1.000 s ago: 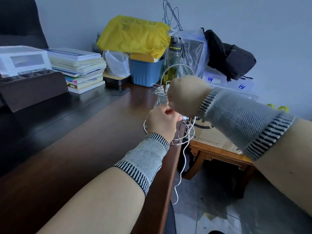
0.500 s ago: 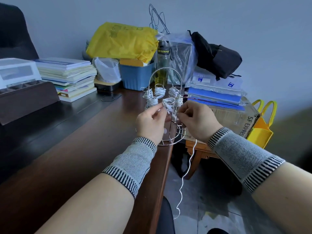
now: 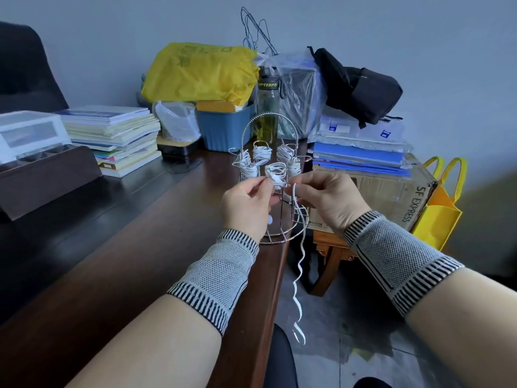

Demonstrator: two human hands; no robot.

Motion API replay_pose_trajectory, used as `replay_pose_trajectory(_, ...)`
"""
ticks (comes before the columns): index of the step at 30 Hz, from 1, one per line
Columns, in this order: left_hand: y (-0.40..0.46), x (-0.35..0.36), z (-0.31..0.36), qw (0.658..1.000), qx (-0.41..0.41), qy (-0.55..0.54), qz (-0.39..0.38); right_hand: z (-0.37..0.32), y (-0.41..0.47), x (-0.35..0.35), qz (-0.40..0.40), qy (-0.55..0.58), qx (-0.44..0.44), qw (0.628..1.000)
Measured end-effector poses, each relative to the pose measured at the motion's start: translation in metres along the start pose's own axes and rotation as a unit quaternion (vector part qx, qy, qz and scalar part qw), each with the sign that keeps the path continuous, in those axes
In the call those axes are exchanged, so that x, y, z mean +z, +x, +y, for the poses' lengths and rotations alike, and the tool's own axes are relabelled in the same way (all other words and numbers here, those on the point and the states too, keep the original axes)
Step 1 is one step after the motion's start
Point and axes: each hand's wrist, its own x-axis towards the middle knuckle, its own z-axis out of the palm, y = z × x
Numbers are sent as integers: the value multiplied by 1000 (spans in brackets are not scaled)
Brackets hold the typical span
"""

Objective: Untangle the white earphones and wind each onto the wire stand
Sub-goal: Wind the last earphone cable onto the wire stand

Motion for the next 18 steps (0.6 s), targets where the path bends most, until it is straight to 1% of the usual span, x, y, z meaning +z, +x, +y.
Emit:
replay_pose_trajectory(2,3,-3,0,999,16,50,-1,0,0,3,11,47,12,999)
replay_pose_trajectory(4,6,-9,3,984,61,167,-15,0,0,4,15,85,32,996)
replay_pose_trajectory(5,6,-12,8,962,96,256,-24,1,0,5,16,101,43,994)
replay_pose_trajectory(6,5,-16,14,932,126,340,-25,2,1,6,16,113,53,992)
replay_pose_trajectory(7,4,-19,23,904,145,403,-18,3,2,6,16,121,60,991)
replay_pose_trajectory(8,1,-19,31,889,155,431,-6,4,2,7,13,128,66,990)
replay_pose_trajectory(9,-4,-18,37,888,152,435,-1,5,2,7,11,134,68,989)
replay_pose_trajectory(10,-8,-15,42,896,136,422,-13,5,2,8,12,139,67,988)
replay_pose_trajectory(12,-18,-6,47,920,84,375,-73,6,3,7,19,130,59,990)
replay_pose_trajectory(14,-28,4,45,927,47,349,-130,5,4,7,27,125,58,990)
replay_pose_trajectory(15,-31,8,44,928,42,343,-141,5,4,8,29,127,60,990)
replay_pose_trajectory(18,-30,12,49,950,5,279,-142,5,7,9,42,122,62,990)
